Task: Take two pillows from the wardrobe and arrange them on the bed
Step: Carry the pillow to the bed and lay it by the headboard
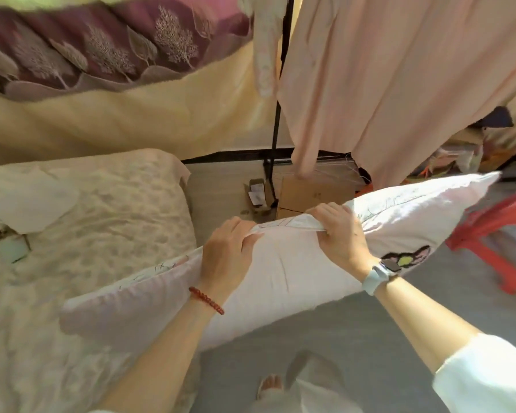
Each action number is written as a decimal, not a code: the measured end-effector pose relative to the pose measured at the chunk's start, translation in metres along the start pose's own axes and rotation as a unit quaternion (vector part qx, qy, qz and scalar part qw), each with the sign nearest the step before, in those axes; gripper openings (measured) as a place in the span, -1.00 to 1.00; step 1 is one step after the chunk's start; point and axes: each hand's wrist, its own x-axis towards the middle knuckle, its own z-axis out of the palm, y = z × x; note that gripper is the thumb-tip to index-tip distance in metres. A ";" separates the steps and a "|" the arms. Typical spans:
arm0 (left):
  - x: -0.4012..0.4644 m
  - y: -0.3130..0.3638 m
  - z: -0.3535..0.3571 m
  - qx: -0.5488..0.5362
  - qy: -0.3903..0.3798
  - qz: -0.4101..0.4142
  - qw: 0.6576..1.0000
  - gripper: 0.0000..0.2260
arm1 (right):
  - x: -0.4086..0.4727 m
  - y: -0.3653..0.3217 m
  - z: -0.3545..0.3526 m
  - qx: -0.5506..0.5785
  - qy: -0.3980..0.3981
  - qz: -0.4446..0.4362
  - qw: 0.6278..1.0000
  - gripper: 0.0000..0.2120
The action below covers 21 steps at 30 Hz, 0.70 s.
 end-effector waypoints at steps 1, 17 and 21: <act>0.022 -0.008 -0.001 0.005 0.004 0.000 1.000 -0.90 | 0.022 0.006 0.005 0.010 -0.001 -0.010 1.000 -0.69; 0.299 -0.223 -0.083 0.203 0.176 -0.142 0.953 -0.92 | 0.413 -0.057 0.151 0.154 -0.016 -0.191 0.969 -0.70; 0.339 -0.295 -0.116 0.234 0.205 -0.177 0.934 -0.93 | 0.501 -0.104 0.204 0.169 -0.052 -0.236 0.956 -0.73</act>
